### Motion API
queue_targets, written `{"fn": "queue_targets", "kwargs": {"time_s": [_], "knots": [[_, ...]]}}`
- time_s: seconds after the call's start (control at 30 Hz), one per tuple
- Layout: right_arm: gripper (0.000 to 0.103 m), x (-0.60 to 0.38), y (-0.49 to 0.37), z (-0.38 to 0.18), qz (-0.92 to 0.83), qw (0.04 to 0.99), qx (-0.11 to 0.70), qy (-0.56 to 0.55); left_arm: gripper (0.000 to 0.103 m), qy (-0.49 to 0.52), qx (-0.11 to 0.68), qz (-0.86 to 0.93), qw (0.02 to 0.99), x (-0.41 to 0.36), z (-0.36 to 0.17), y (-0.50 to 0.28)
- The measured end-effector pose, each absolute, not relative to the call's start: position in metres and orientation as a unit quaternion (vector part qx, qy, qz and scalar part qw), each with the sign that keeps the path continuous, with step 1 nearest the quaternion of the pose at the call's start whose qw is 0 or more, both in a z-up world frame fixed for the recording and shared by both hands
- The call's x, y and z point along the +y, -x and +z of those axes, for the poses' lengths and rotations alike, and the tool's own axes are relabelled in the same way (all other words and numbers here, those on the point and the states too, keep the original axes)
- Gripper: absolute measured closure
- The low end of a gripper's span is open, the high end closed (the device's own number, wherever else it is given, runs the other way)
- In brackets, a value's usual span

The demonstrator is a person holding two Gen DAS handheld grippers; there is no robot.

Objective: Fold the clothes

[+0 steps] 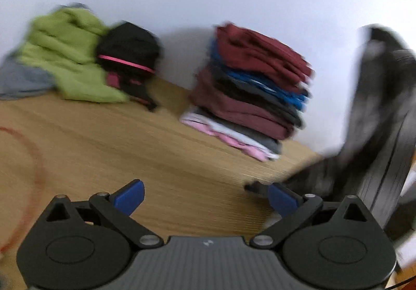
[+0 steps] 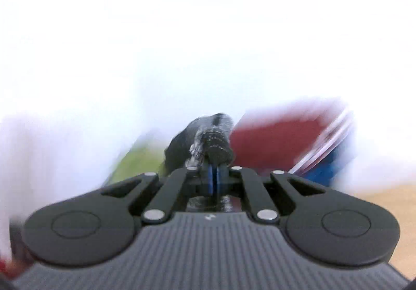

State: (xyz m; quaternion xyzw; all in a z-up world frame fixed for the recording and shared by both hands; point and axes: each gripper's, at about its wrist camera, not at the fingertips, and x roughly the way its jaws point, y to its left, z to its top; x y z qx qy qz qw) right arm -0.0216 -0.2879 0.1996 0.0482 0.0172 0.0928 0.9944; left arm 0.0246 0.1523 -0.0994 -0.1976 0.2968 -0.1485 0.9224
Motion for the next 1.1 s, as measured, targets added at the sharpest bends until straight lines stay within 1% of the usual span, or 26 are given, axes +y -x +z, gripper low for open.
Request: {"fn": "queue_targets", "kwargs": {"time_s": [0.07,0.1,0.17,0.2,0.23,0.3,0.33,0.37,0.4,0.43,0.47,0.5,0.53,0.6,0.63,0.67,0.7,0.8,0.87,0.93,0.97,1.0,1.03,1.07,1.1], "knots": [[0.096,-0.361,0.067,0.226,-0.022,0.996,-0.044,-0.078,0.0,0.184,0.3,-0.178,0.919,0.121,-0.1,-0.042],[0.096,-0.397,0.089,0.228,-0.084,0.99,-0.06,-0.097,0.0,0.175,0.301,-0.191,0.918,0.104,-0.1,-0.051],[0.094,-0.466,0.127,0.208,-0.202,0.966,-0.059,-0.151,0.0,0.16,0.303,-0.209,0.916,0.065,-0.1,-0.065],[0.094,-0.5,0.138,0.187,-0.275,0.947,-0.036,-0.161,0.0,0.154,0.307,-0.219,0.913,0.044,-0.1,-0.073],[0.088,-0.533,0.147,0.165,-0.349,0.922,-0.01,-0.167,0.0,0.151,0.312,-0.226,0.911,0.026,-0.102,-0.079],[0.082,-0.601,0.153,0.108,-0.507,0.834,0.102,-0.192,0.0,0.146,0.325,-0.238,0.903,-0.009,-0.106,-0.092],[0.082,-0.631,0.16,0.074,-0.556,0.786,0.159,-0.22,0.0,0.143,0.332,-0.246,0.899,-0.021,-0.109,-0.094],[0.082,-0.651,0.168,0.045,-0.581,0.749,0.198,-0.25,0.0,0.138,0.339,-0.25,0.897,-0.038,-0.111,-0.098],[0.081,-0.658,0.172,0.024,-0.583,0.736,0.216,-0.267,0.0,0.132,0.342,-0.251,0.896,-0.05,-0.112,-0.098],[0.077,-0.662,0.175,0.005,-0.582,0.728,0.231,-0.28,0.0,0.126,0.345,-0.252,0.895,-0.062,-0.114,-0.099],[0.07,-0.667,0.178,-0.014,-0.58,0.719,0.246,-0.294,0.0,0.12,0.349,-0.253,0.894,-0.076,-0.115,-0.101],[0.066,-0.665,0.176,-0.027,-0.566,0.728,0.265,-0.282,0.0,0.115,0.352,-0.255,0.893,-0.09,-0.117,-0.103],[0.058,-0.661,0.173,-0.039,-0.549,0.74,0.284,-0.264,0.0,0.108,0.357,-0.26,0.89,-0.103,-0.118,-0.105],[0.05,-0.655,0.147,-0.048,-0.483,0.788,0.313,-0.217,0.0,0.094,0.365,-0.272,0.886,-0.131,-0.121,-0.11],[0.042,-0.644,0.129,-0.051,-0.432,0.818,0.324,-0.196,0.0,0.086,0.367,-0.277,0.884,-0.145,-0.124,-0.111],[0.039,-0.632,0.11,-0.053,-0.376,0.846,0.334,-0.176,0.0,0.078,0.367,-0.283,0.883,-0.158,-0.127,-0.114],[0.032,-0.616,0.094,-0.054,-0.313,0.87,0.345,-0.164,0.0,0.068,0.366,-0.292,0.881,-0.169,-0.13,-0.115],[0.032,-0.571,0.051,-0.059,-0.114,0.906,0.374,-0.164,0.0,0.02,0.367,-0.326,0.871,-0.218,-0.142,-0.132],[0.032,-0.546,0.029,-0.061,-0.041,0.915,0.375,-0.144,0.015,-0.013,0.368,-0.347,0.863,-0.243,-0.151,-0.138],[0.032,-0.526,0.01,-0.068,0.004,0.916,0.382,-0.125,0.048,-0.018,0.378,-0.359,0.853,-0.258,-0.159,-0.14],[0.033,-0.519,0.001,-0.074,0.008,0.913,0.391,-0.116,0.058,-0.005,0.387,-0.358,0.85,-0.26,-0.162,-0.138],[0.042,-0.515,-0.004,-0.082,0.011,0.909,0.399,-0.117,0.077,0.008,0.39,-0.354,0.85,-0.258,-0.163,-0.133],[0.08,-0.513,-0.011,-0.085,0.02,0.905,0.409,-0.115,0.093,0.024,0.388,-0.348,0.853,-0.257,-0.162,-0.129],[0.099,-0.509,-0.015,-0.087,0.028,0.9,0.421,-0.111,0.095,0.046,0.384,-0.342,0.857,-0.255,-0.161,-0.126],[0.099,-0.505,-0.017,-0.089,0.035,0.894,0.433,-0.105,0.098,0.068,0.38,-0.336,0.859,-0.253,-0.159,-0.122]]}}
